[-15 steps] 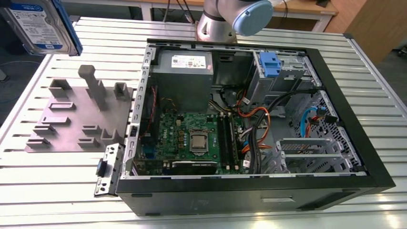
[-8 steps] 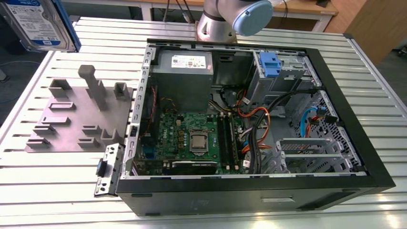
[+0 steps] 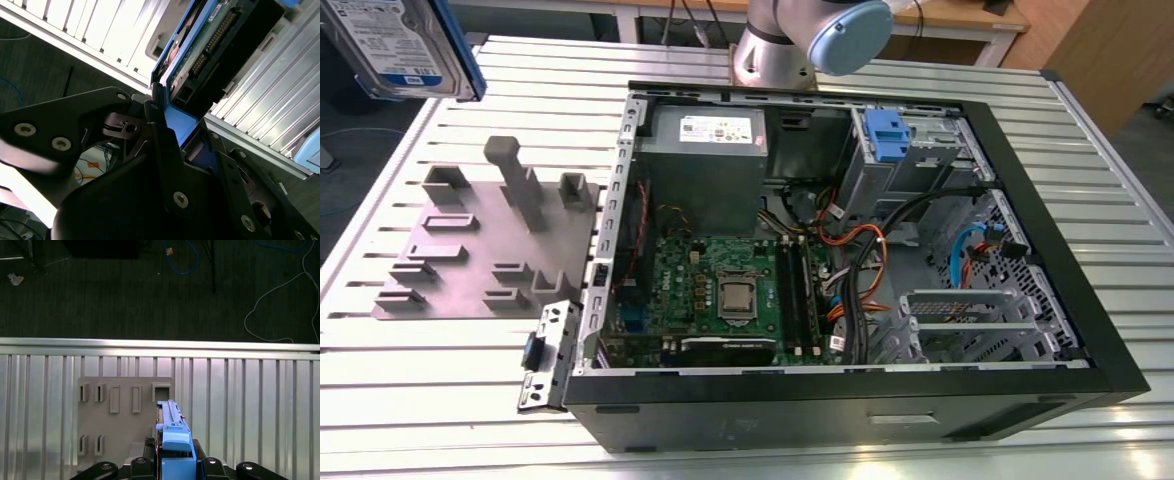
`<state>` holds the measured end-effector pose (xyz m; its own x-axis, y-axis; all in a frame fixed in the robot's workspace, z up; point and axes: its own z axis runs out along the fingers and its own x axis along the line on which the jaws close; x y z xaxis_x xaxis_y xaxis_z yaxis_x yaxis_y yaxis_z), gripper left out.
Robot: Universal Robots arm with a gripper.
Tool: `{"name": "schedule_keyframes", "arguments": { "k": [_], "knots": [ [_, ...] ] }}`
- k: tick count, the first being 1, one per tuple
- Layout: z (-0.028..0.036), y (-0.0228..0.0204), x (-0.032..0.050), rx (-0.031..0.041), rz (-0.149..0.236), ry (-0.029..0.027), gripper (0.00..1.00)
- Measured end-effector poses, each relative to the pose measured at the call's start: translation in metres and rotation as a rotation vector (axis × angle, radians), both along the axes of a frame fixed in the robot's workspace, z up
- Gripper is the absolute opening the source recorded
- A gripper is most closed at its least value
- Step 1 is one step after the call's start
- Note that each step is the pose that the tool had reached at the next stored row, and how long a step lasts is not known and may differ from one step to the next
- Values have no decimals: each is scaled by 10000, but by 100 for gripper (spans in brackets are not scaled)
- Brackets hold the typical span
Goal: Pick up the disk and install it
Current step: 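Pick up the disk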
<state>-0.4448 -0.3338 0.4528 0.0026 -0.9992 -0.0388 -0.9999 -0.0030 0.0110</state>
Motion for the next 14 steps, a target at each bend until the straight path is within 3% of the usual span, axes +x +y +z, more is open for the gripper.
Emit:
{"name": "schedule_keyframes", "arguments": {
  "k": [14],
  "knots": [
    [102, 0, 0, 1, 0, 0, 36]
  ]
}}
